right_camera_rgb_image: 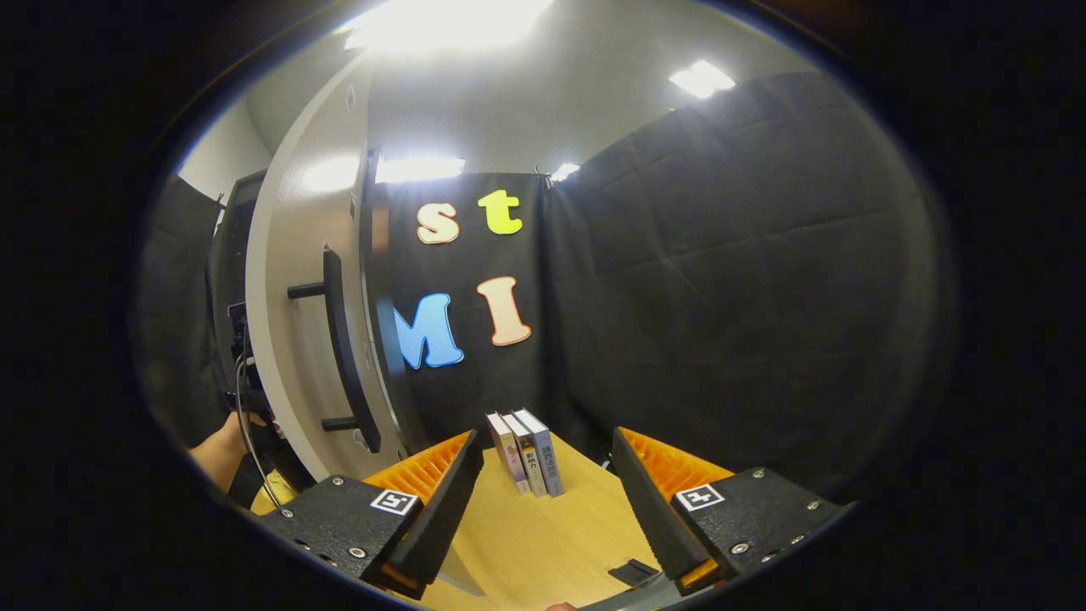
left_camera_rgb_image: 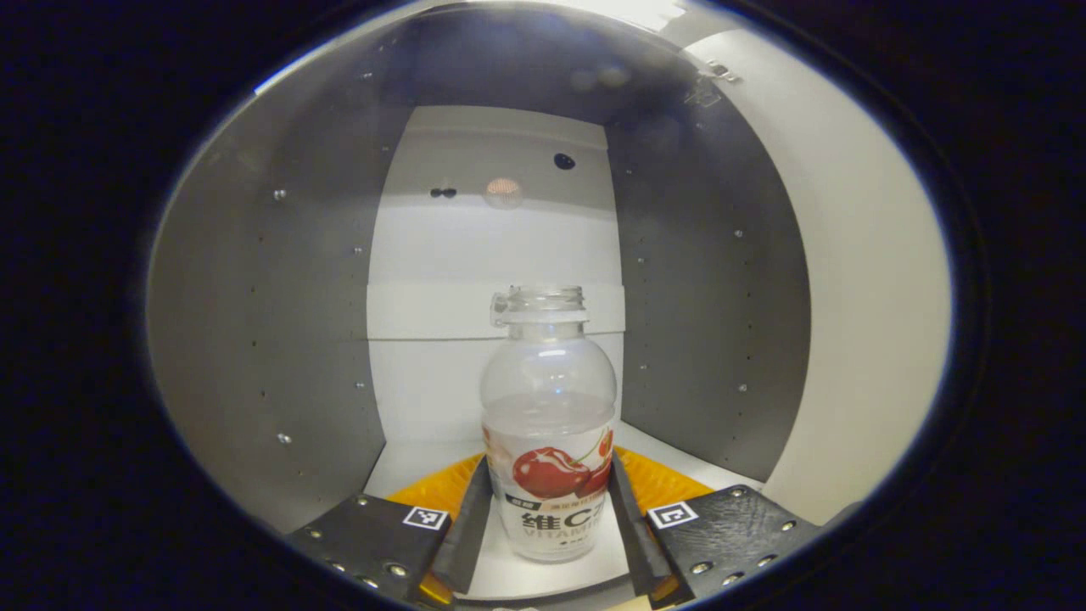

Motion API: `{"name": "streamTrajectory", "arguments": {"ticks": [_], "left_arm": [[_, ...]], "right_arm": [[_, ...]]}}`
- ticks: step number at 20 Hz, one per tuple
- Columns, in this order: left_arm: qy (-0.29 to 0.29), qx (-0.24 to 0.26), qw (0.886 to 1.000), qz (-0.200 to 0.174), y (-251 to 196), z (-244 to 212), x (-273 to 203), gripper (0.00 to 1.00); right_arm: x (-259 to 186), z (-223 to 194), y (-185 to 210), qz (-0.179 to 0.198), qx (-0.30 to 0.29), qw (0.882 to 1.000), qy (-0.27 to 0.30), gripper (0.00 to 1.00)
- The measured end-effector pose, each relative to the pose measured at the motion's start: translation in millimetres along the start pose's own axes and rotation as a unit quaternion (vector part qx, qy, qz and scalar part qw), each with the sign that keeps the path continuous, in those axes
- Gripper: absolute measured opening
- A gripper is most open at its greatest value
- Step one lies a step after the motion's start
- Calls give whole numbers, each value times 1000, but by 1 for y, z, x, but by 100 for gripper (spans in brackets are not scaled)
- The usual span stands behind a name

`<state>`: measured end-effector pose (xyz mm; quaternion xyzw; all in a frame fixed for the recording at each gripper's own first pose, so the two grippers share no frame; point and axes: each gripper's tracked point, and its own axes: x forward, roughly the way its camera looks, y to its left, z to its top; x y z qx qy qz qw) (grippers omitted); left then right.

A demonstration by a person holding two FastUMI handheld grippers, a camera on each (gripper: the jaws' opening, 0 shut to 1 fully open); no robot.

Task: Open the cabinet door with the right hand, grasp the bottle in the cabinet with the left hand and place it on the coaster, then close the cabinet door with the right hand.

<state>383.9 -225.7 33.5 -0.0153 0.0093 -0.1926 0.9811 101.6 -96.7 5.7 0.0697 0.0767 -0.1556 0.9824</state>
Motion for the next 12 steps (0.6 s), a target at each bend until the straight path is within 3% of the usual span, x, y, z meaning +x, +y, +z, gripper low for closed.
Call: {"name": "streamTrajectory", "arguments": {"ticks": [1,9,12], "left_arm": [[-5,-2,1000,1,2,4,-10,74],[-24,-8,999,28,-5,33,-90,74],[-25,-7,999,38,-8,34,-122,65]], "right_arm": [[-1,0,-1,6,-1,1000,0,94],[-10,8,-19,58,-10,998,-2,94],[-13,7,-22,79,-10,997,1,94]]}}
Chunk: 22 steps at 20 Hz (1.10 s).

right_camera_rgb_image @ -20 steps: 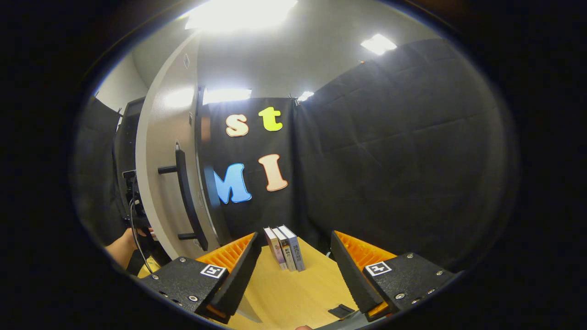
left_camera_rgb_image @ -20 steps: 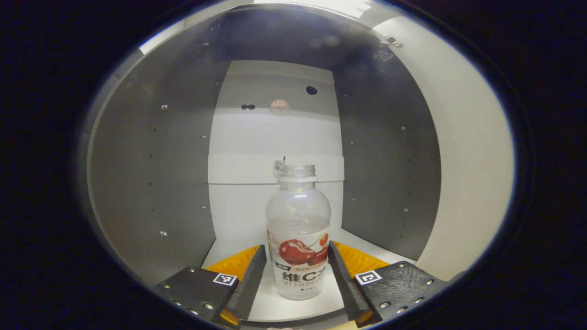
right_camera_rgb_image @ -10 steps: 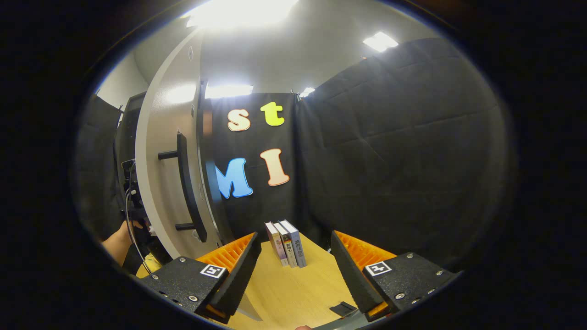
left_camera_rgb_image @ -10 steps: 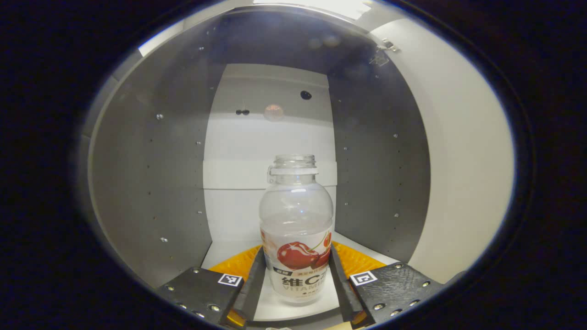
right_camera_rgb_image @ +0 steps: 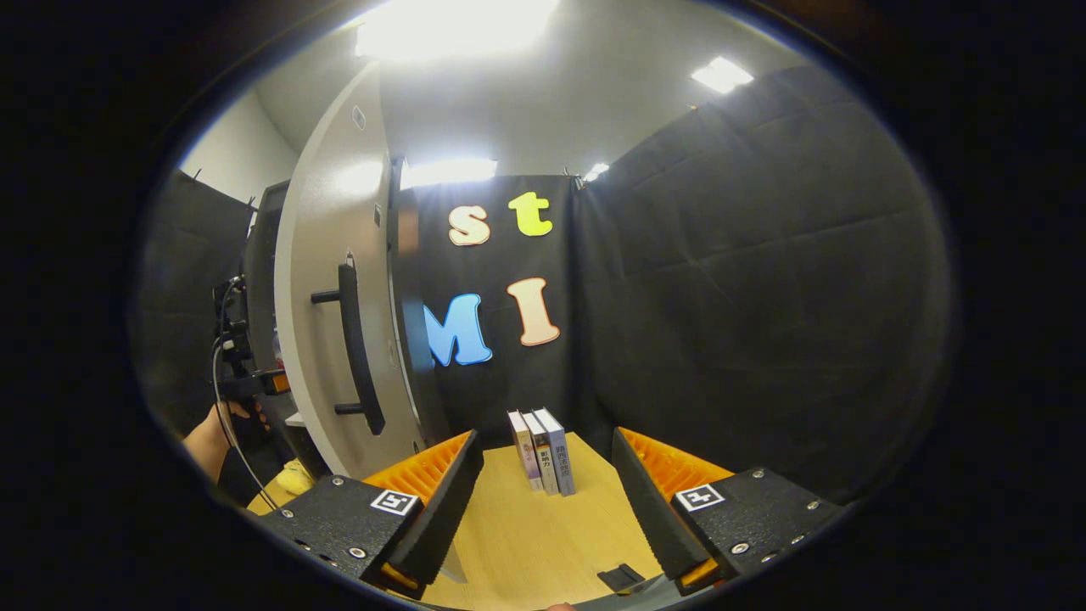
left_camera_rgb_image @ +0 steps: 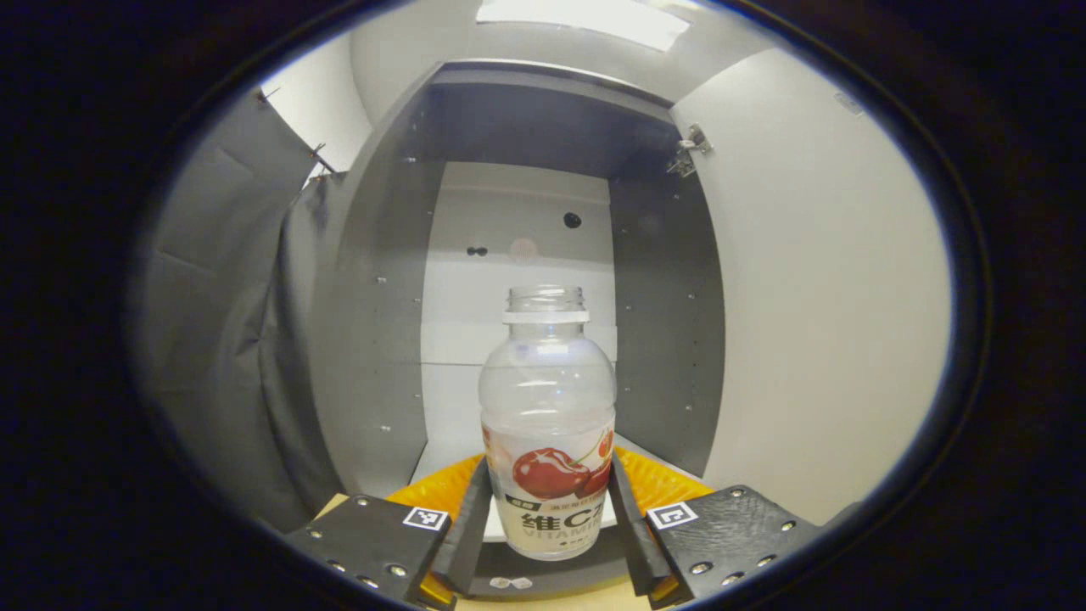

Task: Open the cabinet door with the right hand, grasp the bottle in the cabinet with the left hand and place it on the coaster, then close the cabinet door with the right hand.

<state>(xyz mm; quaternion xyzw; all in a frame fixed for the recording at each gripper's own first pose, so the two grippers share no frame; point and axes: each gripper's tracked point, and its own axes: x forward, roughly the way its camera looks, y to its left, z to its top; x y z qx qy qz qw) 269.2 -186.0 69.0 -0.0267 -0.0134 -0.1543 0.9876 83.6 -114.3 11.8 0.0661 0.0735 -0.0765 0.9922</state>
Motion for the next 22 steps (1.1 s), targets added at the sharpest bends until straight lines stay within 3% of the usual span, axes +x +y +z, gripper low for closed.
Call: {"name": "streamTrajectory", "arguments": {"ticks": [1,2,5,6,7,8,9,10,13,14,16,18,20,21,22], "left_arm": [[-2,2,1000,5,1,0,-10,74],[-3,5,1000,11,2,0,-20,65],[-4,12,1000,28,6,-3,-49,65],[-4,13,999,32,7,-6,-58,74],[-3,13,999,33,8,-8,-67,65],[-3,14,999,37,8,-10,-76,74],[-2,14,999,41,9,-13,-85,65],[-1,14,999,44,9,-16,-94,74],[0,16,999,52,8,-30,-120,70],[1,17,998,53,8,-34,-127,74],[3,18,998,58,6,-43,-146,70],[6,18,998,61,5,-53,-162,74],[7,19,998,64,4,-58,-169,70],[5,17,998,62,3,-66,-178,74],[5,15,998,61,0,-73,-188,70]], "right_arm": [[-1,-2,-1,7,0,1000,2,94],[-3,-2,0,15,0,1000,4,94],[-7,-5,-1,36,-2,999,10,94],[-9,-5,-1,41,-2,999,10,94],[-9,-5,-1,46,-2,999,11,94],[-11,-5,0,52,-2,999,12,94],[-11,-6,0,58,-1,998,14,94],[-12,-6,1,64,-1,998,15,94],[-16,-8,1,78,-4,997,18,94],[-18,-10,2,83,-5,996,19,94],[-19,-13,3,93,-6,995,23,94],[-21,-20,5,102,-3,994,30,94],[-23,-25,6,108,0,994,34,94],[-23,-28,7,111,1,993,36,94],[-24,-29,8,115,0,993,38,94]]}}
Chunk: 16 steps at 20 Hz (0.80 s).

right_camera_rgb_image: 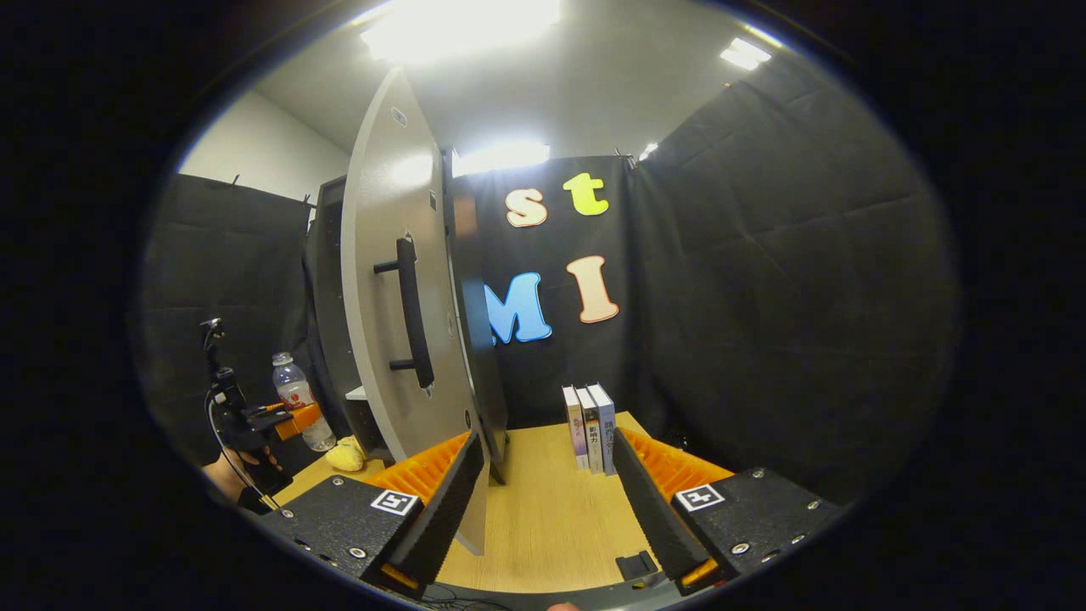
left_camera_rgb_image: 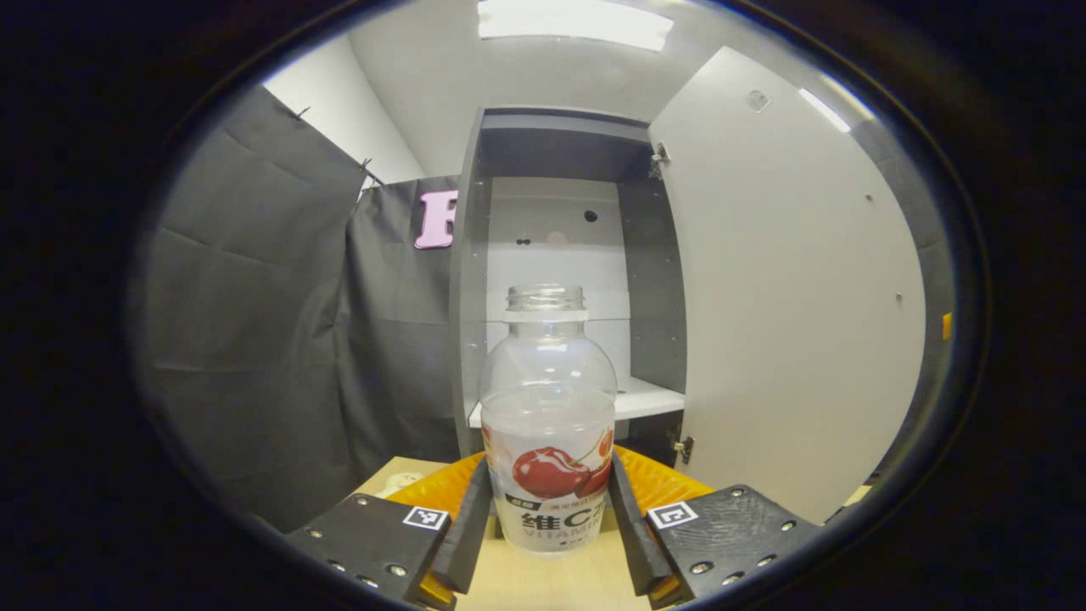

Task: Open the cabinet door with the right hand, grasp the bottle in the cabinet with the left hand and place it on the coaster, then close the cabinet door with the right hand.

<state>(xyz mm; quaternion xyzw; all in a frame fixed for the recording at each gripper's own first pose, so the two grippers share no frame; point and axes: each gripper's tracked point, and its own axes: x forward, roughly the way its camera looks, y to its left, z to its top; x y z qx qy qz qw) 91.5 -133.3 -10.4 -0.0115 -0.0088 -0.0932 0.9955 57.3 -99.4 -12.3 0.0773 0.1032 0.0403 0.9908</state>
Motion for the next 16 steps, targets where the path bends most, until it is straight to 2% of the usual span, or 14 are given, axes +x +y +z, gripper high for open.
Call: {"name": "streamTrajectory", "arguments": {"ticks": [2,3,7,16], "left_arm": [[1,-5,1000,2,-2,-14,-19,74],[4,-7,1000,3,-2,-21,-26,70],[10,-8,1000,12,-2,-50,-49,70],[65,2,998,17,-11,-145,-83,70]], "right_arm": [[-1,-2,1,5,-3,1000,0,94],[-1,-4,2,8,-2,1000,-1,94],[-3,-11,4,18,8,1000,7,94],[-5,-30,0,9,-13,999,33,94]]}}
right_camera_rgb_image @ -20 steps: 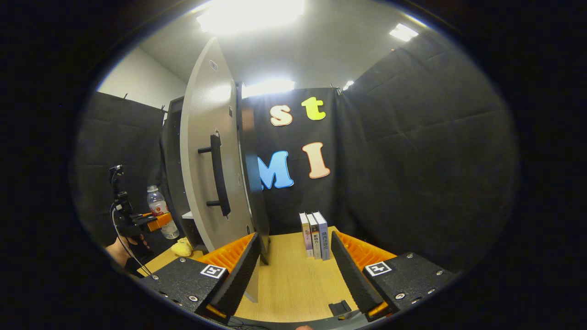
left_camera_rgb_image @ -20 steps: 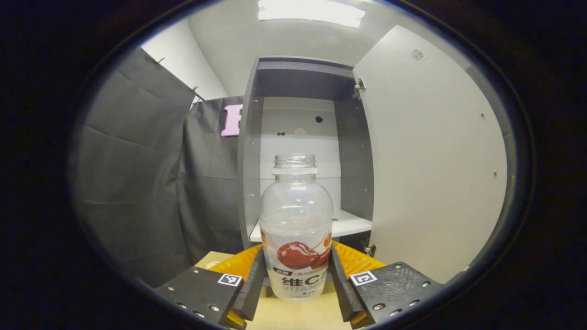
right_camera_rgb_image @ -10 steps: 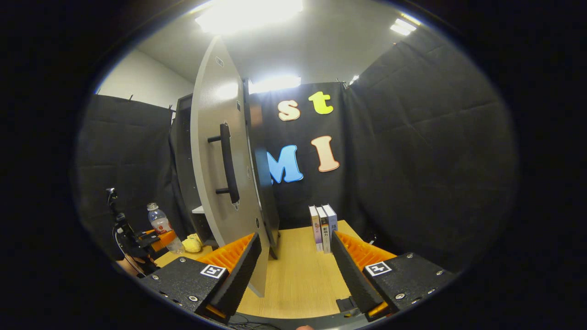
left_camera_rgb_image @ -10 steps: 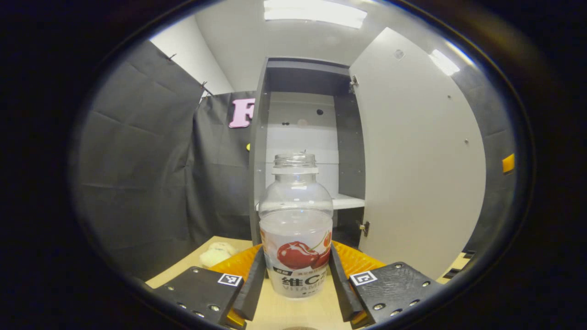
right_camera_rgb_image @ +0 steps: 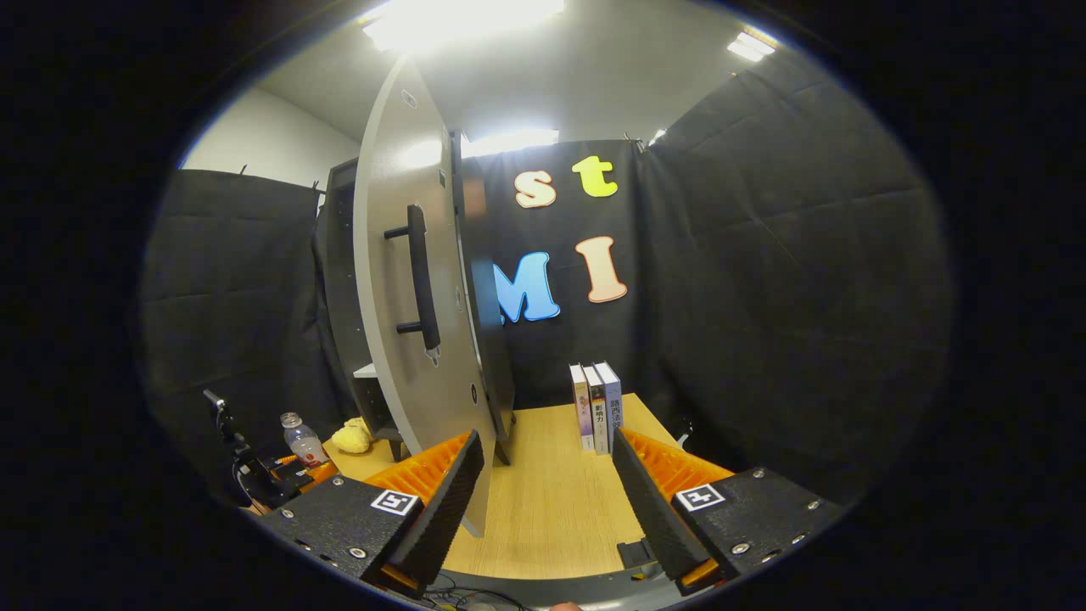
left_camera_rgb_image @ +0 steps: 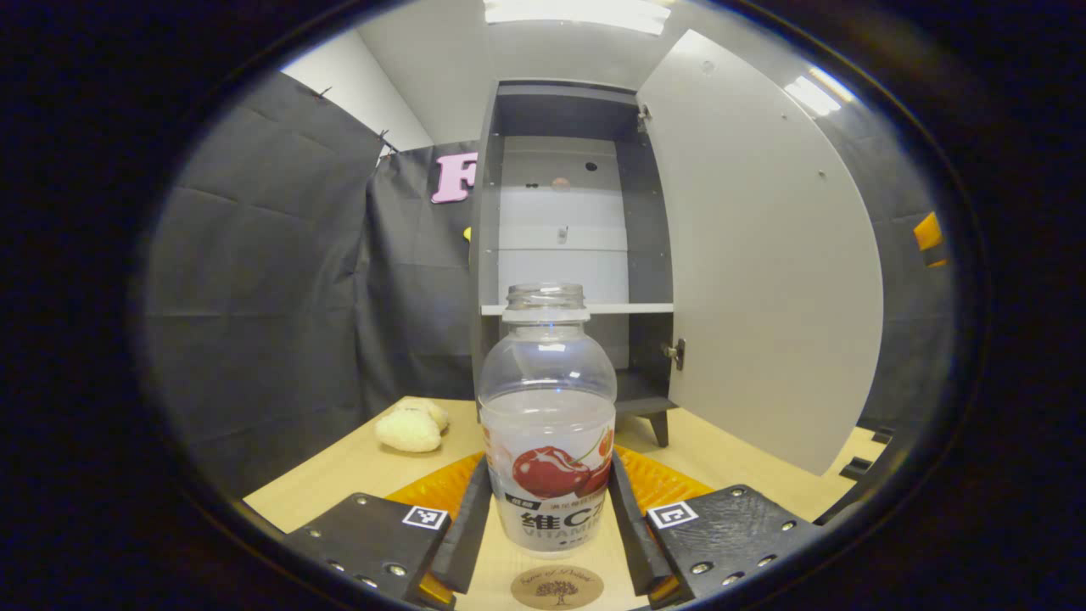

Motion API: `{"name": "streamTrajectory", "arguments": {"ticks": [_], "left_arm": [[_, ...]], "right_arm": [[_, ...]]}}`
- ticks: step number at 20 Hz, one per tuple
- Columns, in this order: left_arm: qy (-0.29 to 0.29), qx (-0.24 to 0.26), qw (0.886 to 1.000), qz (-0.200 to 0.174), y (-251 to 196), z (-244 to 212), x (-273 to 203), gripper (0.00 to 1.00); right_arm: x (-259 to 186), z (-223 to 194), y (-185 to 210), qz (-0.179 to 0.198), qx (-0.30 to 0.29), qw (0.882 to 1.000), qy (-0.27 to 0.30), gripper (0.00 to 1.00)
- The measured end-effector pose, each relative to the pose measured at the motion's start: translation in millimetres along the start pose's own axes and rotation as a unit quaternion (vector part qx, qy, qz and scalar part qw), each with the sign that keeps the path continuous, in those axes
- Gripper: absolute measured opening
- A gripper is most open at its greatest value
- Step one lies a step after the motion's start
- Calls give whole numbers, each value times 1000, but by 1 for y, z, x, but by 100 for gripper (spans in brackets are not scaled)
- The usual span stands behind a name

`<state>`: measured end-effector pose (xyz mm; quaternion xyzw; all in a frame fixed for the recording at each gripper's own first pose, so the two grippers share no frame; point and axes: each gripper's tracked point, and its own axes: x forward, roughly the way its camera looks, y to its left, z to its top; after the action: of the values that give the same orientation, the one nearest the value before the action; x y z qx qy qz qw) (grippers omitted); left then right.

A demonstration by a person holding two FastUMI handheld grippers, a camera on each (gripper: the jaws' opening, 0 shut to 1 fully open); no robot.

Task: Open the cabinet door with the right hand, grasp the bottle in the cabinet with the left hand and place it on the coaster, then close the cabinet door with the right hand.

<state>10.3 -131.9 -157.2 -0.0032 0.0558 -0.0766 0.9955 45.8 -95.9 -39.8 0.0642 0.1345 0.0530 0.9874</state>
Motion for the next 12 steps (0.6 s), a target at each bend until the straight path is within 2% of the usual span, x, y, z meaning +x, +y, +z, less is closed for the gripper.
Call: {"name": "streamTrajectory", "arguments": {"ticks": [2,3,4,6,7,8,12], "left_arm": [[16,4,1000,-2,-3,-26,0,70],[22,6,1000,-2,-4,-36,0,70],[25,8,1000,-1,-6,-46,0,75],[31,9,999,2,-7,-63,4,74],[33,8,999,3,-6,-71,4,66],[33,7,999,7,-6,-78,3,70],[37,-7,999,19,-7,-99,5,71]], "right_arm": [[1,-8,2,-1,-5,1000,9,91],[2,-12,4,1,-6,1000,15,94],[3,-16,6,3,-8,1000,21,94],[5,-25,8,5,-17,999,35,94],[5,-30,8,4,-23,999,41,94],[5,-32,9,4,-27,999,46,94],[9,-36,13,8,-39,998,55,95]]}}
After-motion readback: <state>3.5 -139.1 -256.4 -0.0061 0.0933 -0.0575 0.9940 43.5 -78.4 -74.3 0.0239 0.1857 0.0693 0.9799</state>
